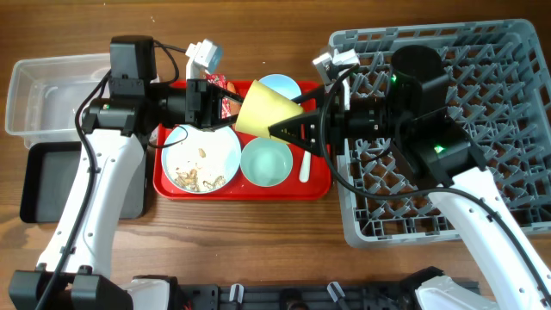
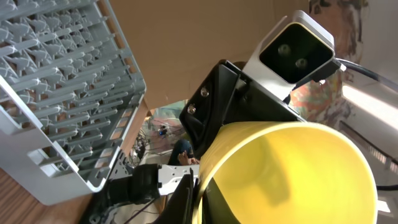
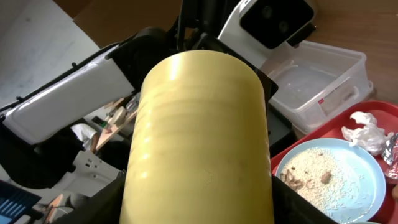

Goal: Sort waste into correct bins and load items into the dishwasher rack
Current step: 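Place the yellow cup upside down in the rack with the right gripper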

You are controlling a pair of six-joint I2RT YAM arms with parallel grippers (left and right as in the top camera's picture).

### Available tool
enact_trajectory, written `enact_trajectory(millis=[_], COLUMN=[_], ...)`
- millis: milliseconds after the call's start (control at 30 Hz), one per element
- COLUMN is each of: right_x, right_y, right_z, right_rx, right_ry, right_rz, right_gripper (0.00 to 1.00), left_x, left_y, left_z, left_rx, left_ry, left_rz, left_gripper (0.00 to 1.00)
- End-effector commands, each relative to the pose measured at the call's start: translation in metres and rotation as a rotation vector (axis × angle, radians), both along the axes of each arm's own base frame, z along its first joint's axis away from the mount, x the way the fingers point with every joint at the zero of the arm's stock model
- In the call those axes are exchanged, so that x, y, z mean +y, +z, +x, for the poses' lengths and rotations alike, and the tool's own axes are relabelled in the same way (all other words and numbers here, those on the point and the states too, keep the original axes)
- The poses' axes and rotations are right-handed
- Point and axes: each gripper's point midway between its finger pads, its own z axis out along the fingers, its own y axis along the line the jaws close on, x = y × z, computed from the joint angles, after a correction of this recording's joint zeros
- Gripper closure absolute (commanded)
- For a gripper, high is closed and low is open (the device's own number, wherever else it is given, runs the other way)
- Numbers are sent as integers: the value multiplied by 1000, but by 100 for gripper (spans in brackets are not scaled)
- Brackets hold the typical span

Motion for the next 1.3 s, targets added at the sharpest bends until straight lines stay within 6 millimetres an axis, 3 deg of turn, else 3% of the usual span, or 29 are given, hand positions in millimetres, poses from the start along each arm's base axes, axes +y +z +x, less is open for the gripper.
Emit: enact_trajectory(millis=[0, 33, 67, 200, 333, 400, 467, 567, 700, 1000, 1133, 1267], right_x=[3, 3, 2, -17, -84, -127, -169, -200, -209, -218, -217, -216], right_y=[4, 4, 6, 13, -4, -25, -53, -93, -134, -210, -231, -226], right_z=[-8, -8, -9, 4, 30, 31, 20, -9, -37, -43, -46, -42], right_rx=[-18, -30, -56, -100, -43, 33, 145, 323, 546, 906, 996, 985], right_ry=[49, 50, 52, -68, -446, -663, -855, -960, -928, -803, -722, -728], right_rz=[15, 15, 15, -7, -176, -308, -460, -647, -812, -1130, -1207, -1196], right_gripper=[40, 40, 40, 41, 43, 43, 43, 43, 43, 40, 19, 1], left_x=[-1, -1, -1, 4, 21, 28, 33, 35, 37, 37, 37, 37], left_y=[4, 4, 2, -3, -3, -3, -4, -9, -16, -22, -23, -24], left_z=[1, 1, 3, 12, 22, 26, 29, 35, 42, 41, 40, 41], left_rx=[-14, -19, -20, -21, -20, -19, -19, -19, -20, 22, 33, 32], left_ry=[-2, 0, 11, 59, 115, 140, 156, 190, 234, 245, 244, 247], left_rz=[1, 2, 13, 43, 44, 44, 45, 77, 121, 141, 142, 146], left_gripper=[60, 23, 0, 0, 0, 0, 0, 0, 0, 0, 0, 0])
